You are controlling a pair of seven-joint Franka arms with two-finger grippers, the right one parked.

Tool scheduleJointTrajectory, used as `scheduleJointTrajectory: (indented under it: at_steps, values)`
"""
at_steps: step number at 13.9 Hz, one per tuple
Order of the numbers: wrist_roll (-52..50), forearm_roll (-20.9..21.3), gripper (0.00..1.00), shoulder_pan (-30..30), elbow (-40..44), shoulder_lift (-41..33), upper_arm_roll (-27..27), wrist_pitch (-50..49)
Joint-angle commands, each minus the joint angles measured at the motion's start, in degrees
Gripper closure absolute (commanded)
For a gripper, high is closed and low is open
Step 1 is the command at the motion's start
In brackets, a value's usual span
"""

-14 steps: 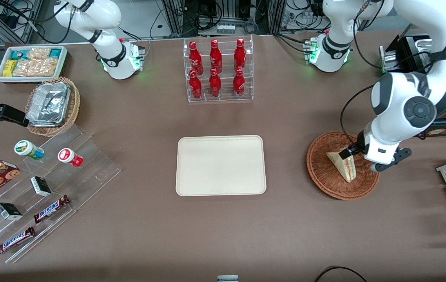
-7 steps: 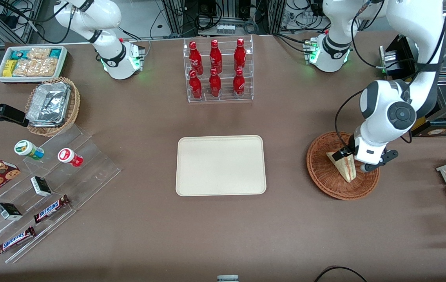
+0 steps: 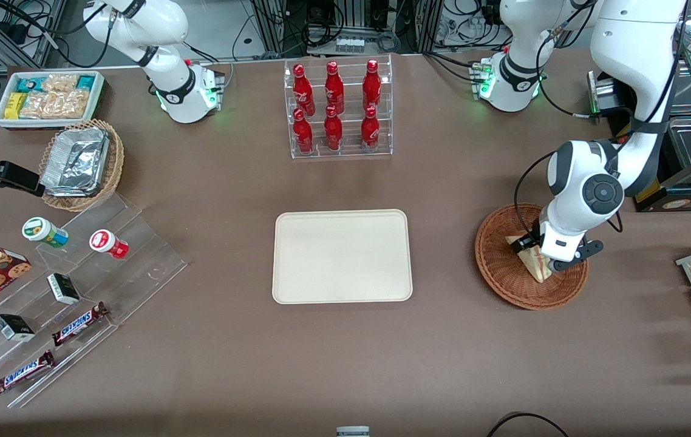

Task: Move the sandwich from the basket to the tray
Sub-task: 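Close the left gripper on the sandwich and lift it from the basket, then carry the sandwich over the cream tray and lower it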

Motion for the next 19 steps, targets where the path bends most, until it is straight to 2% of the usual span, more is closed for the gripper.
scheduleJointTrajectory:
  at_steps: [1,5,9,12,15,19]
  values:
    - [-0.3,1.0,1.0,0.6,-0.2,-0.6,0.3,0.1]
    - [-0.3,1.0,1.0,0.4,2.0,-2.1,0.2,-4.6]
    - [-0.4,1.5,1.0,-1.6,9.3,-3.7,-0.7,-15.9]
    - [-0.6,1.4,1.0,-7.9,15.1,-3.3,-0.9,-22.2]
    - [-1.0,1.0,1.0,-15.1,18.3,-2.2,-0.9,-22.5]
    - [-1.3,0.5,1.0,-23.5,25.5,3.5,-1.0,-22.2]
